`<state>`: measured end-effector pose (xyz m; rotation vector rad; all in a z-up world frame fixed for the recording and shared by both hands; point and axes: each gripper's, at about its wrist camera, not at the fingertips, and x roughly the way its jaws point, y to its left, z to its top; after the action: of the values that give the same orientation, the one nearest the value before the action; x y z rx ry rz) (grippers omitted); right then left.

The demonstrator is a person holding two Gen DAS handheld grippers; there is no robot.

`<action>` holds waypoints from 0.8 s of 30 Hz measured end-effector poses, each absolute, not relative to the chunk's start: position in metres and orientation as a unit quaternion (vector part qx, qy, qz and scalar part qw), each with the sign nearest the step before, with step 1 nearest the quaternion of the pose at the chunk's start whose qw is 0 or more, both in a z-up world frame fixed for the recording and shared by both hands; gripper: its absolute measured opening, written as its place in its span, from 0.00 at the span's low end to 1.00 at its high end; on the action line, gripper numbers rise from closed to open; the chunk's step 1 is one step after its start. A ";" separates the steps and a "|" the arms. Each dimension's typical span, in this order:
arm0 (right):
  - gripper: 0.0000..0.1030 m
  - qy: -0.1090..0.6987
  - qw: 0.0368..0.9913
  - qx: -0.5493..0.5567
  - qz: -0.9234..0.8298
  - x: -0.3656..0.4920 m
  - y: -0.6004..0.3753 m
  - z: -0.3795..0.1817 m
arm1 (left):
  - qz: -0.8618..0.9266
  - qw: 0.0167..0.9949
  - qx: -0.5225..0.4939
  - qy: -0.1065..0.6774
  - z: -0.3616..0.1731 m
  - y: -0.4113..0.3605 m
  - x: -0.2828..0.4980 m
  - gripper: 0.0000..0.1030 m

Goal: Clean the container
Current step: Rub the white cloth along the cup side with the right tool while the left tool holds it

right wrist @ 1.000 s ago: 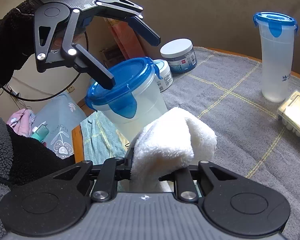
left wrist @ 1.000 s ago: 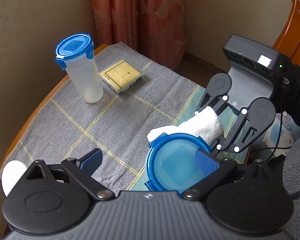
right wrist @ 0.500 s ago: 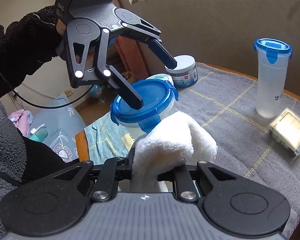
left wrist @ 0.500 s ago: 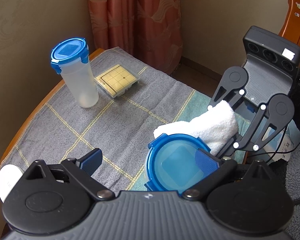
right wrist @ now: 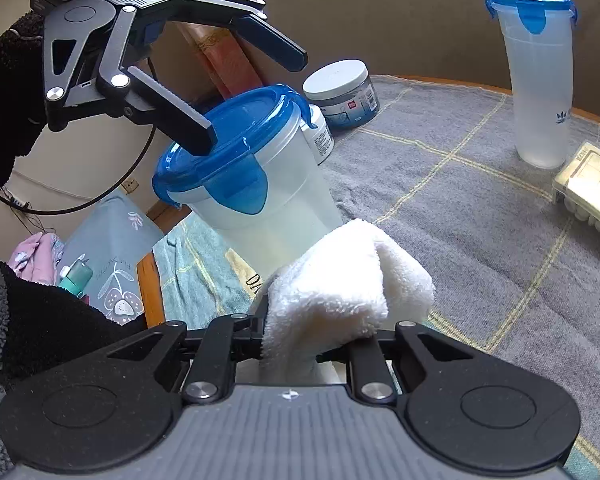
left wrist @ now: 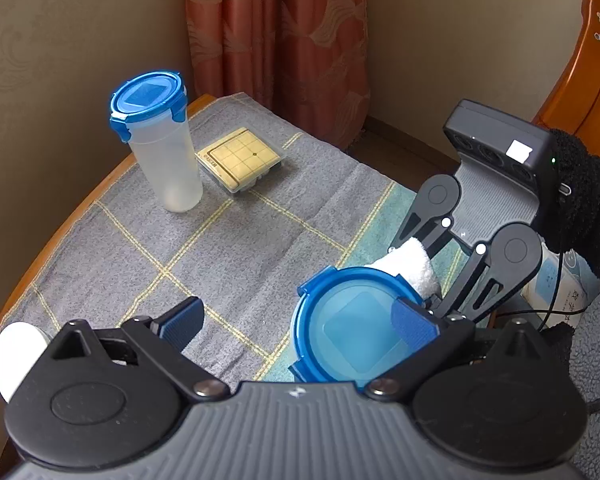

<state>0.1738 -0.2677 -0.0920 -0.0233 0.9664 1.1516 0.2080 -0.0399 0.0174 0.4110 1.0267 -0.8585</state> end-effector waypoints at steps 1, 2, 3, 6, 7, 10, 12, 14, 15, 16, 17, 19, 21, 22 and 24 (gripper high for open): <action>0.22 0.436 0.733 -0.013 0.521 0.172 -0.268 -0.091 | -0.394 0.765 0.188 0.473 0.017 -0.040 0.208 0.99; 0.22 0.434 0.736 -0.012 0.519 0.170 -0.269 -0.089 | -0.393 0.766 0.187 0.473 0.017 -0.041 0.208 0.99; 0.22 0.430 0.739 -0.010 0.519 0.167 -0.270 -0.085 | -0.393 0.766 0.187 0.472 0.017 -0.041 0.208 0.99; 0.22 0.413 0.747 0.001 0.520 0.159 -0.276 -0.074 | -0.394 0.768 0.186 0.469 0.016 -0.042 0.208 0.99; 0.22 0.405 0.751 0.005 0.521 0.156 -0.279 -0.069 | -0.394 0.769 0.183 0.469 0.015 -0.042 0.209 0.99; 0.22 0.386 0.761 0.013 0.522 0.147 -0.284 -0.057 | -0.394 0.770 0.173 0.471 0.014 -0.041 0.210 0.99; 0.22 0.380 0.765 0.019 0.520 0.144 -0.287 -0.054 | -0.395 0.770 0.170 0.471 0.014 -0.042 0.210 0.99; 0.22 0.383 0.765 0.024 0.518 0.145 -0.287 -0.058 | -0.396 0.770 0.170 0.470 0.014 -0.043 0.209 0.99; 0.22 0.385 0.764 0.027 0.517 0.146 -0.287 -0.060 | -0.396 0.770 0.170 0.470 0.014 -0.044 0.209 0.99; 0.22 0.387 0.764 0.030 0.515 0.147 -0.287 -0.063 | -0.396 0.770 0.170 0.471 0.014 -0.044 0.209 0.99; 0.22 0.390 0.763 0.033 0.514 0.148 -0.287 -0.065 | -0.395 0.770 0.171 0.471 0.014 -0.045 0.210 0.99; 0.22 0.394 0.761 0.039 0.514 0.152 -0.287 -0.070 | -0.395 0.770 0.172 0.471 0.014 -0.046 0.210 0.99; 0.22 0.398 0.760 0.041 0.513 0.154 -0.285 -0.074 | -0.395 0.770 0.173 0.471 0.014 -0.046 0.210 0.99; 0.22 0.402 0.759 0.042 0.511 0.156 -0.284 -0.077 | -0.395 0.769 0.172 0.471 0.014 -0.046 0.211 0.99; 0.22 0.412 0.757 0.044 0.506 0.160 -0.282 -0.084 | -0.395 0.769 0.171 0.473 0.014 -0.045 0.212 0.99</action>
<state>0.1601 -0.2822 -0.0836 0.0958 0.8988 1.1020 0.2116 -0.0455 0.0138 0.3707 1.0251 -0.8559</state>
